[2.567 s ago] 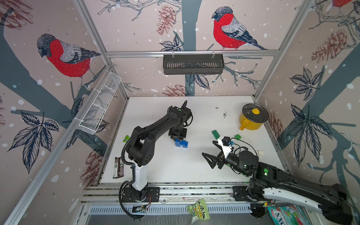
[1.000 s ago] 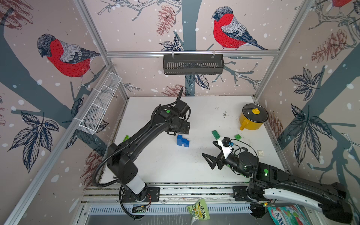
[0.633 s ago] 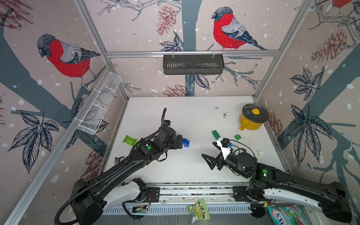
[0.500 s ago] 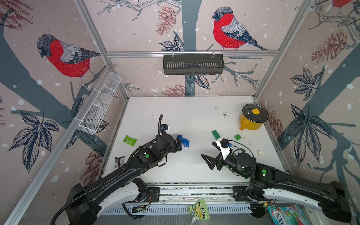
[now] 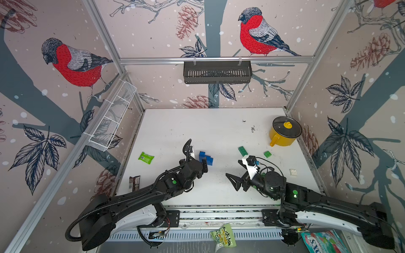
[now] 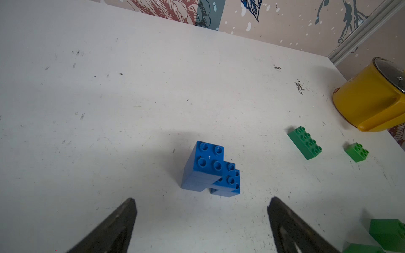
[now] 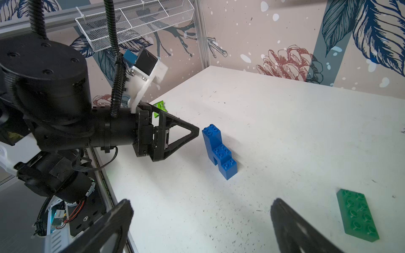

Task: Assemble the letter h with lego
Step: Pick up the lego brick from the center of the board.

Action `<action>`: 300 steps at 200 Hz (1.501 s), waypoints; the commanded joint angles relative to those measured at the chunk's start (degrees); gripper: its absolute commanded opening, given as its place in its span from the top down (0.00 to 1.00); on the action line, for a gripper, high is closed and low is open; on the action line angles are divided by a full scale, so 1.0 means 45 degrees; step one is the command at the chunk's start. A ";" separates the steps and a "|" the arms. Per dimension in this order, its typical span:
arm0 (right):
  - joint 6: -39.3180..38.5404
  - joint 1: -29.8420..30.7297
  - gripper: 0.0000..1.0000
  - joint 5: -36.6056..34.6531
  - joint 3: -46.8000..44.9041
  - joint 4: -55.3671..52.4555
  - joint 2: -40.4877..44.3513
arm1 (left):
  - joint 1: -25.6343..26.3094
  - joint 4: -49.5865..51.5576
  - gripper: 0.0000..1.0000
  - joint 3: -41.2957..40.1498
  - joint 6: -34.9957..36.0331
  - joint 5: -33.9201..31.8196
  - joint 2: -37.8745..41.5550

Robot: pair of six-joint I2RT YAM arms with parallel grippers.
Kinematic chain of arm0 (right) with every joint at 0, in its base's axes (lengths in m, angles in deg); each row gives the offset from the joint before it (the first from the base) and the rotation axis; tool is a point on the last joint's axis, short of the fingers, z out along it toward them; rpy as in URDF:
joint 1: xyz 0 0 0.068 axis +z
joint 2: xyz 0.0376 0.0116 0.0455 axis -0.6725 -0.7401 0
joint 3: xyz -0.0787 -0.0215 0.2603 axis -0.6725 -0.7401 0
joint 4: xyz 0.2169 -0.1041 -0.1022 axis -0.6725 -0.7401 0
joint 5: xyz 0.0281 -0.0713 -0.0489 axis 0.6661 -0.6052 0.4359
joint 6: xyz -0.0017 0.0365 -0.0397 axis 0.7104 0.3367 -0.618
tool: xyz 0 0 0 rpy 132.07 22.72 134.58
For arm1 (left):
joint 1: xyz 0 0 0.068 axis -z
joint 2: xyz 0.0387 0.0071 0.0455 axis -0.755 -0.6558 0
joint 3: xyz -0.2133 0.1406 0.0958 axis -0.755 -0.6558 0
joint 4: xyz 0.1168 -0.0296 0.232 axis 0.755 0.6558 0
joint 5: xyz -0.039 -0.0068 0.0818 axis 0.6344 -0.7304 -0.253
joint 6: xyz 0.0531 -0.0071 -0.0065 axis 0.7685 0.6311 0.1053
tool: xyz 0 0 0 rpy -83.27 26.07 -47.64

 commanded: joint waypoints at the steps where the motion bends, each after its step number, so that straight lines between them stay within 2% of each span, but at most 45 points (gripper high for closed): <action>1: 0.0278 0.0021 0.01 -0.0140 -0.0026 0.0196 0.0039 | 0.0022 -0.1689 0.09 -0.0223 0.0246 -0.0414 -0.0290; 78: 0.0171 0.0027 0.01 -0.0157 -0.0426 0.0535 0.0213 | 0.0239 -0.4885 0.07 -0.2306 0.1719 -0.0195 -0.0584; 103: 0.0086 0.0020 0.01 -0.0134 -0.0486 0.0703 0.0176 | 0.0856 -0.6084 0.06 -0.2800 0.2526 -0.1093 -0.1046; 146: 0.0057 0.0021 0.01 -0.0045 -0.0621 0.0894 0.0198 | 0.1195 -0.7781 0.06 -0.3317 0.3109 -0.1428 -0.1739; 220: -0.0173 0.0011 0.01 0.0026 -0.0914 0.1288 0.0200 | 0.1180 -1.0983 0.12 -0.4357 0.3831 -0.1548 -0.2579; 300: -0.0120 0.0014 0.01 0.0466 -0.1237 0.1674 0.0155 | 0.1175 -1.2364 0.23 -0.4052 0.4097 -0.1964 -0.4209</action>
